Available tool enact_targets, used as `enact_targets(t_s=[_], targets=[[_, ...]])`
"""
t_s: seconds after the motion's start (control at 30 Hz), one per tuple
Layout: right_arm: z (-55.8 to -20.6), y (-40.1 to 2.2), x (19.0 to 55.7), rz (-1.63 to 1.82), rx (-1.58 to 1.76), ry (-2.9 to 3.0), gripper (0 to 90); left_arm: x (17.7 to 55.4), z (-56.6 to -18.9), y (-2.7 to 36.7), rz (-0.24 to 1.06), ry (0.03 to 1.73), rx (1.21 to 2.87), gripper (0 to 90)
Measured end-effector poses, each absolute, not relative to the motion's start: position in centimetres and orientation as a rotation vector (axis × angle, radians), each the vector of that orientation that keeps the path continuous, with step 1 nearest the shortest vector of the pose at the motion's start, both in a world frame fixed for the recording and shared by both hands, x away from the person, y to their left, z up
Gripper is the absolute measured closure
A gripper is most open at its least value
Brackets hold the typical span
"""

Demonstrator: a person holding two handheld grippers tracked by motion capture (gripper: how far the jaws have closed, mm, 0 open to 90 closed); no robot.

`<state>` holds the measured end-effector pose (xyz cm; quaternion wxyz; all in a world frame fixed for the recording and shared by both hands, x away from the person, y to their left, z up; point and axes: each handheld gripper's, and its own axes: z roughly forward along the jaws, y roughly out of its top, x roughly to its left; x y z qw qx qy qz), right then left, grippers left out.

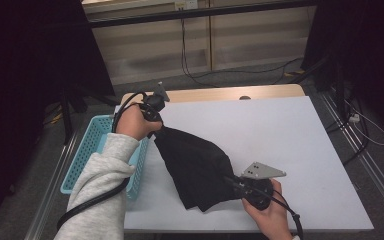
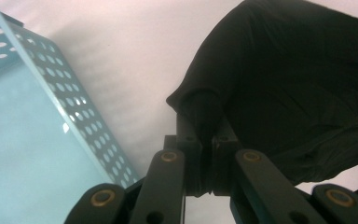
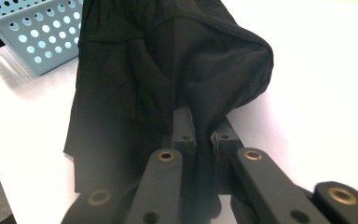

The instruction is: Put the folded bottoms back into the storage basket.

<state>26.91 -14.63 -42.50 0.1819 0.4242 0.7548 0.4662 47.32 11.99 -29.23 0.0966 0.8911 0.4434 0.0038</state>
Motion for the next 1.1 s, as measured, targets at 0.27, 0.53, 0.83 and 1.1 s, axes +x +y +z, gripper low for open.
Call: enact_targets(t_s=[0.27,0.53,0.83,1.1], targets=[[-41.9,-14.2,27.1,1.339,1.177,2.109,84.0,47.5,-27.5,12.2,0.042,1.317,2.640,85.8],[-41.4,-13.5,27.4,1.383,1.146,2.069,84.0,47.7,-26.0,12.9,0.049,1.324,2.632,85.7],[-40.4,-12.8,27.5,1.422,1.108,2.051,84.0,47.7,-23.7,13.2,0.089,1.336,2.650,85.7],[-39.1,-12.2,27.7,1.461,1.081,2.029,84.0,47.9,-21.8,13.8,0.106,1.345,2.646,85.8]])
